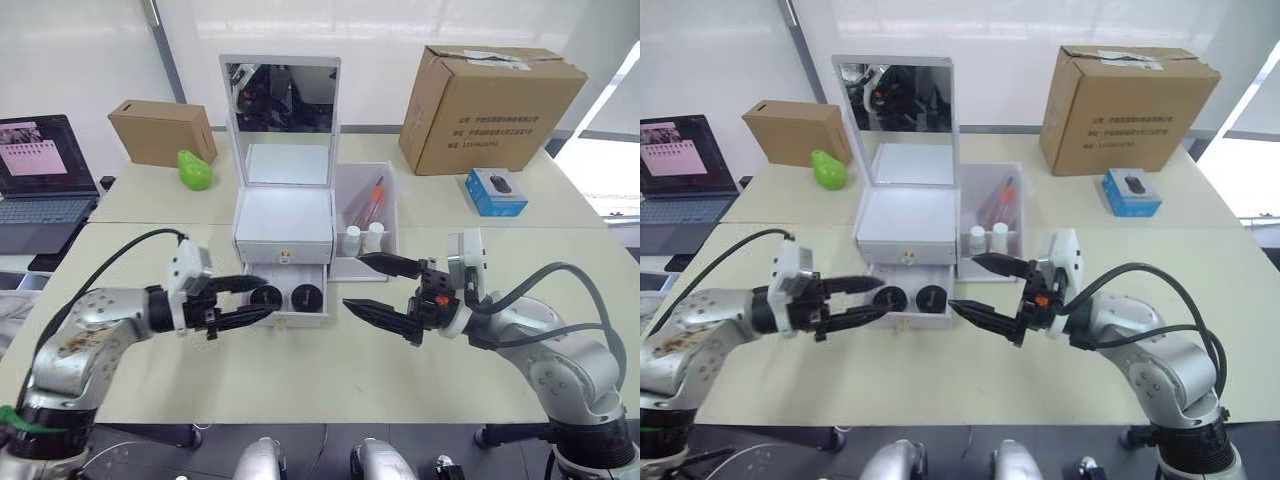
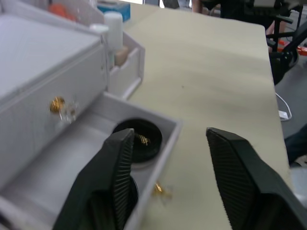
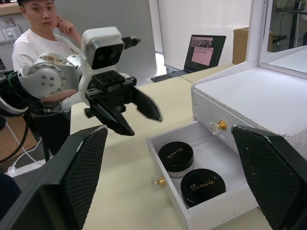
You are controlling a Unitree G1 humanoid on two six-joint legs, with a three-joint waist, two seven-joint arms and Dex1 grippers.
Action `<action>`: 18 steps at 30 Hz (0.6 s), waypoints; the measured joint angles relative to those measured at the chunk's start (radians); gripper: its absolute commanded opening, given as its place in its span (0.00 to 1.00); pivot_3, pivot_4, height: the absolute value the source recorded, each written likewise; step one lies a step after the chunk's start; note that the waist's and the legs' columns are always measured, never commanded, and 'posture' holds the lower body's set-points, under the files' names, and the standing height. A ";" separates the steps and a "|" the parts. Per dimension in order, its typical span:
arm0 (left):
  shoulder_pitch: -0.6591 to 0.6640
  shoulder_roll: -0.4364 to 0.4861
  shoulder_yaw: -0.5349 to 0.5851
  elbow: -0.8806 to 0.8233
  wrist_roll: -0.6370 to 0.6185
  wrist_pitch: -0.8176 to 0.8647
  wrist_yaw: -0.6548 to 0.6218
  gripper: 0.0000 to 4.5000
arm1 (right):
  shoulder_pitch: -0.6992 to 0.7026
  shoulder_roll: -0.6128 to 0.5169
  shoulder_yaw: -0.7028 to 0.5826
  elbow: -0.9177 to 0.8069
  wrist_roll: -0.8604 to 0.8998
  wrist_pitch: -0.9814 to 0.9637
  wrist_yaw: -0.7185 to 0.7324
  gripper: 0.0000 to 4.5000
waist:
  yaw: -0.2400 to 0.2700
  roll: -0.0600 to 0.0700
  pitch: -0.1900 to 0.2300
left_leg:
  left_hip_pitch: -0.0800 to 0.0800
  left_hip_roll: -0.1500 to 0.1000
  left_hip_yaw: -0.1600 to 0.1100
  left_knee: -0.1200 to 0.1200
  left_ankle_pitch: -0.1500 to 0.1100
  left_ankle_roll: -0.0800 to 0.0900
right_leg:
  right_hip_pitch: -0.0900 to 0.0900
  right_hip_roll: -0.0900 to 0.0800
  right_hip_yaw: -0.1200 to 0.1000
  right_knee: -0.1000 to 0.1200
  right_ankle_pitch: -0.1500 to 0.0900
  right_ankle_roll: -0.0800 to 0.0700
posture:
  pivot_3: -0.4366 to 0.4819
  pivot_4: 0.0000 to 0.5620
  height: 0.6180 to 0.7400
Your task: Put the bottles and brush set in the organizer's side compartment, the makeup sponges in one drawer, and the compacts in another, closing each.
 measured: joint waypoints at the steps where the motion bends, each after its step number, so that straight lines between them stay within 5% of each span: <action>1: 0.015 0.009 0.000 0.000 0.000 0.002 -0.011 0.29 | 0.000 -0.001 -0.001 0.001 0.000 0.000 0.001 1.00 | 0.002 0.000 0.000 | 0.000 0.000 0.000 0.000 0.000 0.000 | 0.000 0.000 0.000 0.000 0.000 0.000 | 0.48 0.27 1.00; 6: 0.036 0.024 -0.019 0.014 0.059 -0.050 -0.036 0.01 | 0.000 -0.006 -0.003 0.003 -0.001 0.000 0.019 1.00 | 0.010 0.000 0.000 | -0.001 0.000 0.001 0.000 0.000 0.000 | -0.001 -0.002 0.000 -0.001 0.000 -0.001 | 0.48 0.27 1.00; 18: -0.107 -0.087 -0.188 0.205 0.294 -0.209 0.035 0.01 | 0.020 -0.014 -0.030 -0.004 -0.001 0.004 0.006 1.00 | 0.016 0.000 0.000 | -0.001 -0.001 0.001 0.000 0.000 0.000 | -0.001 -0.001 0.000 -0.001 0.000 -0.001 | 0.48 0.27 1.00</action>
